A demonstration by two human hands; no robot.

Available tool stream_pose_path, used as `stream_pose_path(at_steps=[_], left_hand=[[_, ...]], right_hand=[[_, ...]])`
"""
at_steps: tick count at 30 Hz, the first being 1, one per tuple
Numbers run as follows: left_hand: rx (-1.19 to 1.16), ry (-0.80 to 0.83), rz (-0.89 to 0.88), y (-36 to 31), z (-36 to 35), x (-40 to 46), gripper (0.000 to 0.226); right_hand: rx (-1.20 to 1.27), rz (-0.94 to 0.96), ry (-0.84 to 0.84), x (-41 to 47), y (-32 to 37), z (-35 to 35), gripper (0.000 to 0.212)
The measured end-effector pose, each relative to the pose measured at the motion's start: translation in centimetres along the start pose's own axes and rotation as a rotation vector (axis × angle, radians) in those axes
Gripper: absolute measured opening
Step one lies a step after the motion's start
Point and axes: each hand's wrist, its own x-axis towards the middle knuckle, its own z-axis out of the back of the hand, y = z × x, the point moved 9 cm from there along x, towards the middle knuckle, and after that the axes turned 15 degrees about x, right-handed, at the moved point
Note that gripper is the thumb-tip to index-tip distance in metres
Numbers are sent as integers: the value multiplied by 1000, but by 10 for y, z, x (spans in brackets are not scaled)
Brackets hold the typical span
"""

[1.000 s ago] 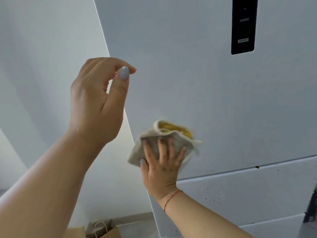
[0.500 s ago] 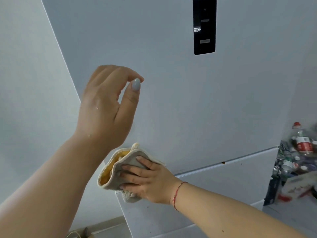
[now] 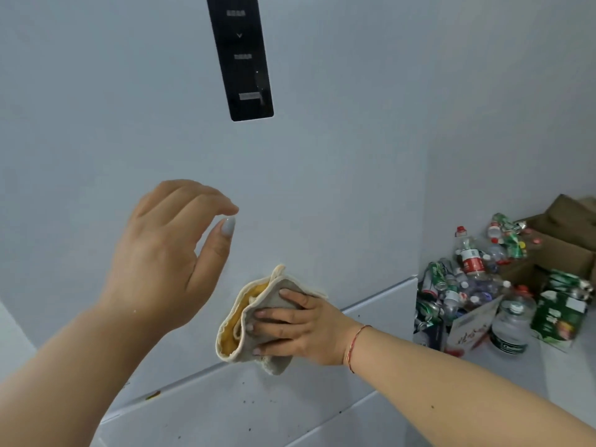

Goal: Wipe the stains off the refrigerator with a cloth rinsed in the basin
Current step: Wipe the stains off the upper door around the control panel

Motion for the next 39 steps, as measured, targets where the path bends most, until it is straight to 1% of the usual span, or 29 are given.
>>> stream_pose_path(at_steps=[8,12,16,18,21,22,24,25,26,28,29,30,31,33,35,36,37,39], left_hand=[[-75,-65,8,-31,-12,17,34],[-104,-86,15,-39,-16,21,33],[-117,-73,32,-40,-19,21,33],[-121,-77,40,-40,-18,20,33],[-116,-77,44,-39,-15,18,33],[-111,-71,45,-39,-15,17,33],[-113,-47,57,-38,-14,13,34],[-120,-37,64,-36,-12,10,35],[-128,-29,69,-35,-11,7,35],[-146,3,86,-33,-9,-2,35],[-162,28,99,-33,-9,-7,35],[-186,58,113,-33,-10,-13,36],[-211,94,133,-32,-11,-20,36],[-257,171,179,-30,-14,-37,36],[-312,243,252,-27,-19,-53,36],[-342,290,309,-25,-21,-61,35],[-371,345,369,-23,-24,-68,33],[-430,456,495,-20,-31,-82,27]], right_hand=[[1,-56,1,-83,-56,20,36],[-11,-112,-35,-121,-79,36,39],[4,-233,9,-155,-101,40,47],[27,-316,32,-169,-111,42,50],[108,-477,68,-188,-125,48,64],[142,-541,67,-194,-129,52,65],[206,-722,80,-210,-141,56,65],[265,-858,73,-223,-146,57,61],[328,-985,57,-233,-147,60,53],[424,-1220,-38,-244,-145,70,36],[491,-1367,-151,-252,-142,76,33],[598,-1476,-313,-256,-136,81,35],[664,-1555,-429,-251,-129,88,40],[837,-1638,-592,-227,-108,95,40],[1170,-1689,-783,-192,-83,94,36],[1352,-1696,-851,-171,-70,92,34],[1519,-1692,-903,-151,-59,88,31],[1828,-1621,-952,-108,-40,84,28]])
